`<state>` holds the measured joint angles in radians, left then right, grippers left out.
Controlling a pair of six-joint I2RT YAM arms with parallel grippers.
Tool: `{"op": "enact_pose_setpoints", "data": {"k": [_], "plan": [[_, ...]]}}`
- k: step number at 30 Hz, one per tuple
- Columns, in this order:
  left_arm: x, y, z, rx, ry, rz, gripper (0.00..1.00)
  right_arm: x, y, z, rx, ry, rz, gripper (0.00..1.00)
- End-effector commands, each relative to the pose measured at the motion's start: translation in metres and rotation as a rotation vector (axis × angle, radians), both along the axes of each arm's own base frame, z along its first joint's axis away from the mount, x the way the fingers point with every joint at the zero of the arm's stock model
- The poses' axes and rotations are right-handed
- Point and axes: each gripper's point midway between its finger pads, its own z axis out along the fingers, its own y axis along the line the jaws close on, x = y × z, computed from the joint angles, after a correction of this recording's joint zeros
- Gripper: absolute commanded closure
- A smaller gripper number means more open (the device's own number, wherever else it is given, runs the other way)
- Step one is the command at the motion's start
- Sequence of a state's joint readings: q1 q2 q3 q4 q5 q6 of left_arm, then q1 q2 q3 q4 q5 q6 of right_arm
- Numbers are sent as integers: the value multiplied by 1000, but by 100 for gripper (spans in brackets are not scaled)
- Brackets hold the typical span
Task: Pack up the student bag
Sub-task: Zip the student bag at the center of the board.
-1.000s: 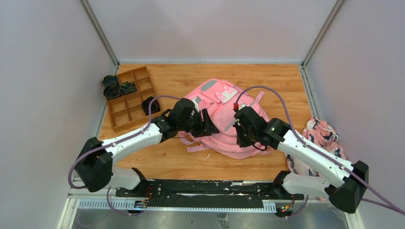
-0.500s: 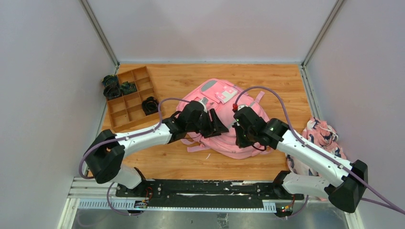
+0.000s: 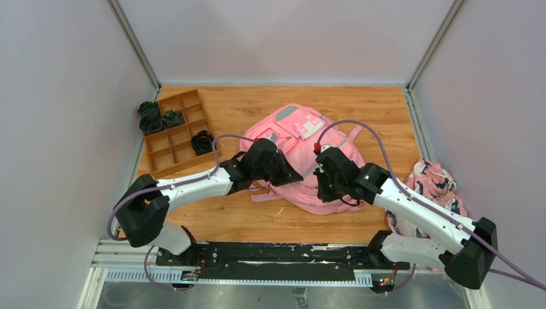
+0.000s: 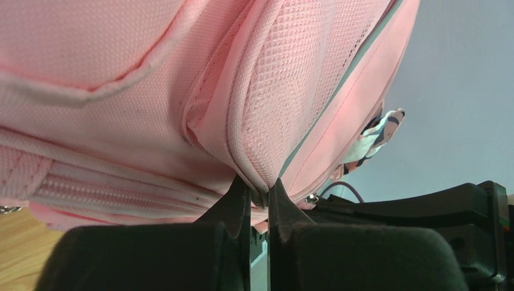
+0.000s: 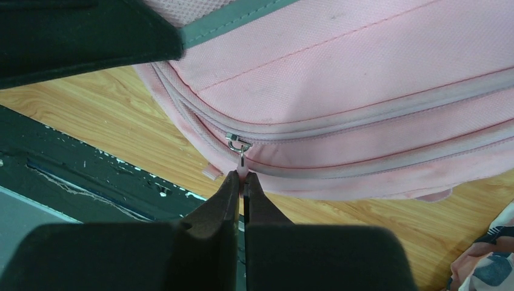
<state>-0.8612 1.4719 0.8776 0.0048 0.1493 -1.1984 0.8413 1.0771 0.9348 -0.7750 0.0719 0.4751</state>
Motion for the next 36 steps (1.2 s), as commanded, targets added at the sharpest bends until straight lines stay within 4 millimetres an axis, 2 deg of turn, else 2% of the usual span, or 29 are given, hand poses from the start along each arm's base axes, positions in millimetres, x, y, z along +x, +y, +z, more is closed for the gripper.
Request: {"op": "enact_pose_setpoints", "data": {"k": [1, 4, 8, 10, 13, 15, 20, 23, 24, 26, 29, 30, 32, 33, 36], "plan": [[11, 32, -18, 159, -86, 49, 100, -11, -23, -7, -54, 20, -25, 100], [11, 47, -12, 200, -120, -7, 100, -15, -41, -13, -111, 19, -72, 100], [18, 78, 1, 299, -189, -91, 100, -11, -53, -9, -121, -29, -120, 100], [24, 101, 2, 409, -217, -142, 100, -8, -59, -7, -135, -41, -141, 100], [40, 151, 0, 680, -282, -196, 100, -4, -72, -6, -180, -46, -174, 100], [48, 164, 4, 716, -304, -191, 100, -1, -76, -7, -192, -40, -199, 100], [84, 159, 12, 701, -342, -173, 100, 2, -80, -12, -215, 13, -241, 100], [103, 148, 15, 722, -334, -210, 98, 1, -62, -4, -124, 23, -201, 100], [107, 147, 16, 738, -315, -209, 96, 1, -53, -1, -78, 26, -178, 100], [110, 150, 31, 756, -287, -164, 87, 1, -39, 5, -10, 26, -150, 100], [101, 150, 74, 697, -367, -57, 49, 2, -39, 8, -12, 13, -172, 100], [94, 149, 87, 676, -401, -31, 42, 3, -41, 8, -10, 5, -183, 100], [74, 137, 106, 601, -447, -29, 41, 5, -41, 7, -9, -7, -192, 100], [59, 129, 107, 552, -449, -48, 42, 6, -41, 6, -11, -10, -195, 100], [24, 106, 94, 430, -376, -98, 43, 9, -41, 2, -20, -15, -206, 100]]}}
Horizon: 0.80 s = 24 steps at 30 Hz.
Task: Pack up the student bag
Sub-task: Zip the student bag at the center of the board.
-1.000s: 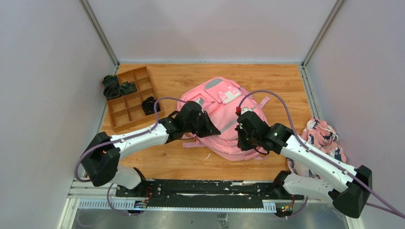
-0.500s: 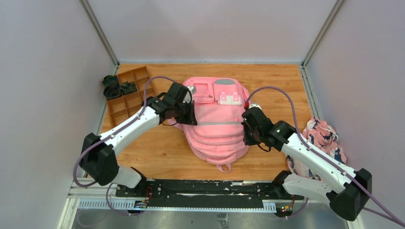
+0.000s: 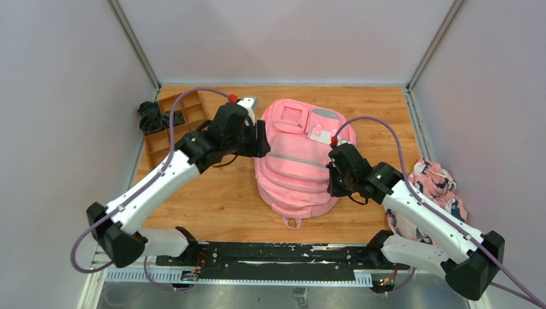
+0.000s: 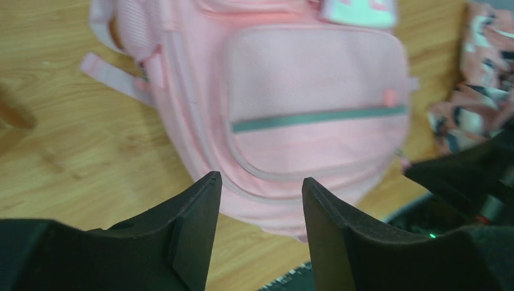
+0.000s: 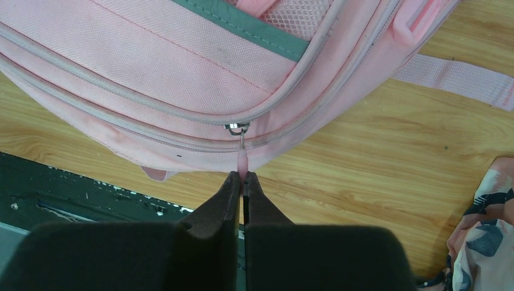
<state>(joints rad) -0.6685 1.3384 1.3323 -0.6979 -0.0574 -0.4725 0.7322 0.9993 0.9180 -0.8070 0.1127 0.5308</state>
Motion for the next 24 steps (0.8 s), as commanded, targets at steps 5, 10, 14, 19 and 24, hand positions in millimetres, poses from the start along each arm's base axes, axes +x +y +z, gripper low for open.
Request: {"op": "enact_pose_setpoints", "data": {"k": [5, 10, 14, 19, 24], "plan": [[-70, -56, -17, -434, 182, 7, 38, -1, -7, -11, -51, 30, -25, 100], [-74, -57, -36, -521, 242, 126, 34, -2, -4, -16, -55, 44, -2, 100], [-60, -66, -39, -498, 252, 167, 33, -3, -4, -17, -54, 47, -2, 100], [-59, -87, -55, -533, 343, 161, 35, -2, -3, -16, -47, 42, 8, 100], [-62, -104, -73, -546, 410, 171, 36, -2, 0, -14, -37, 41, 17, 100]]}}
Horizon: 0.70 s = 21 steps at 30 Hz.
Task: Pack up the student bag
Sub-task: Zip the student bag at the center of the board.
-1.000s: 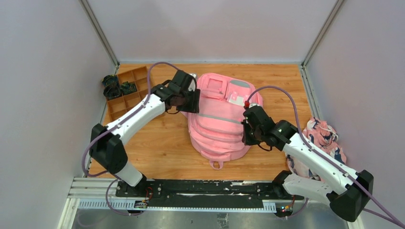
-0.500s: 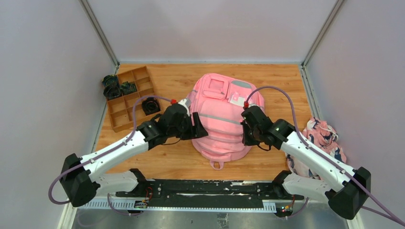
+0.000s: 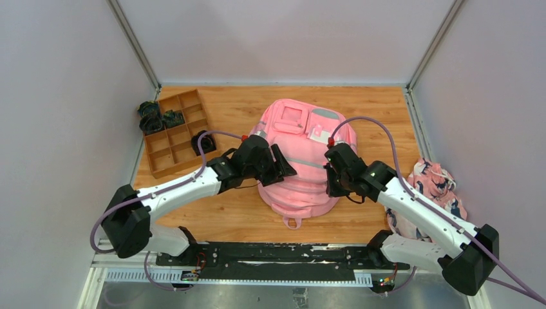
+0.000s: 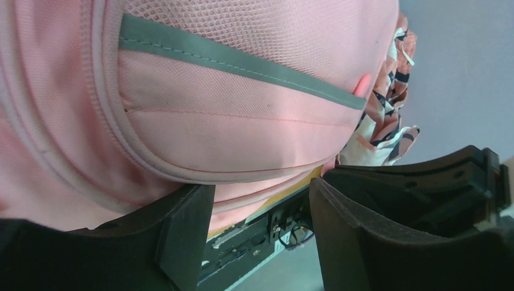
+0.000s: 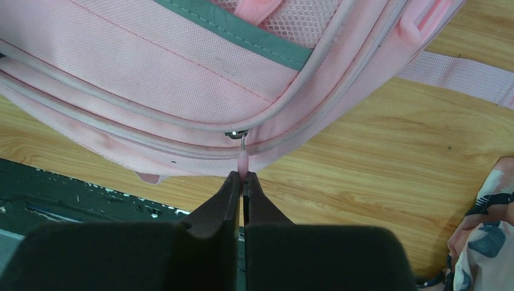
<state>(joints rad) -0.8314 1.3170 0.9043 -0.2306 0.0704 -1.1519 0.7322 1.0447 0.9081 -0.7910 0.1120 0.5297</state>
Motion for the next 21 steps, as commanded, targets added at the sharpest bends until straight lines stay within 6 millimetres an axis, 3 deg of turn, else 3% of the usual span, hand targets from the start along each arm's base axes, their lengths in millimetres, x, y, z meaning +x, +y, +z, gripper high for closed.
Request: {"op": "enact_pose_setpoints", "data": {"k": [1, 5, 7, 9, 13, 18, 21], "plan": [[-1, -22, 0, -71, 40, 6, 36, -4, -2, -2, -9, 12, 16, 100], [4, -22, -5, -75, 47, 50, 38, -7, -4, -2, -4, 10, 11, 100], [14, -12, -4, -58, 15, 91, 46, -9, -8, -2, -9, 8, 5, 100], [25, 2, -1, -46, -21, 117, 60, -10, -14, -2, -30, 2, -8, 100], [44, 31, -4, -10, -58, 135, 100, -13, -21, -1, -42, -10, -11, 100], [58, 68, -17, 67, -73, 123, 100, -6, -44, -7, -121, -59, -98, 100], [67, 91, -16, 80, -66, 104, 100, -5, -46, -10, -126, -55, -100, 100]]}}
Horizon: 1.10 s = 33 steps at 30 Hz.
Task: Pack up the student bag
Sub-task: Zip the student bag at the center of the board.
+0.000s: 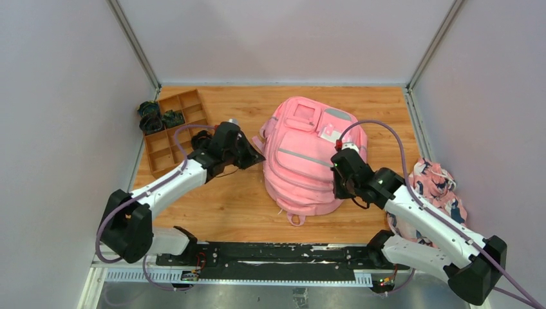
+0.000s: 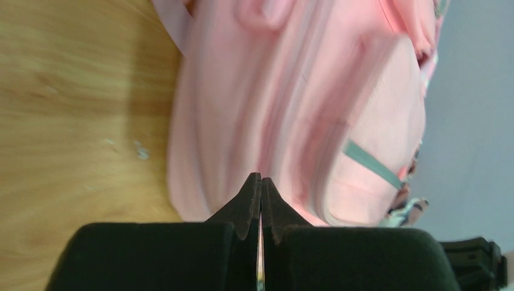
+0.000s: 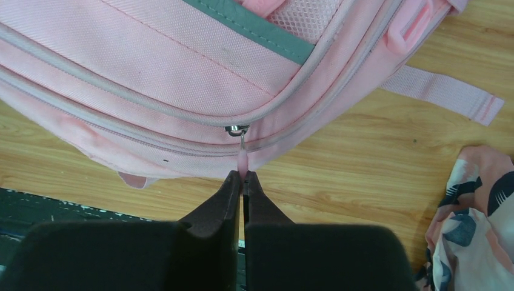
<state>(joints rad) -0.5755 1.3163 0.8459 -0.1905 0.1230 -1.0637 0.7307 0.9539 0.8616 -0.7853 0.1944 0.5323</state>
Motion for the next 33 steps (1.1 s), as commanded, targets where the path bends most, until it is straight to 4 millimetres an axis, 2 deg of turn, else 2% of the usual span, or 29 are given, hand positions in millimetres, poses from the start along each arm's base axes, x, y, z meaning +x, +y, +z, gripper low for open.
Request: {"op": "enact_pose_setpoints", "data": {"k": [1, 4, 7, 10, 13, 14, 15, 19, 22, 27, 33], "plan": [[7, 26, 6, 54, -49, -77, 100, -7, -24, -14, -94, 32, -41, 100], [1, 15, 21, 77, -75, -151, 100, -7, -12, -12, -46, 35, -1, 100], [-11, 3, 32, 112, -99, -97, 99, -5, -6, -10, -22, 38, 5, 100], [-23, -11, 50, 13, -123, -29, 86, -1, -2, -7, -17, 41, -4, 100], [-34, -27, 56, -54, -140, 6, 63, 1, 3, -5, -6, 49, 2, 100], [-37, -34, 51, -76, -117, 13, 56, 1, 5, -5, -3, 53, 5, 100], [-38, -43, 46, -108, -95, 3, 53, 2, 6, -4, -1, 56, 2, 100], [-43, -77, 33, -118, -17, -79, 49, 2, 3, -6, -2, 51, -26, 100], [-49, -94, 26, -125, 15, -87, 46, 0, 1, -6, -1, 51, -27, 100], [-35, -95, 7, -117, 69, -31, 43, -4, 1, -8, 8, 59, -30, 100], [-33, -108, -5, -149, 104, -51, 44, -8, -3, -11, 1, 64, -24, 100]]}}
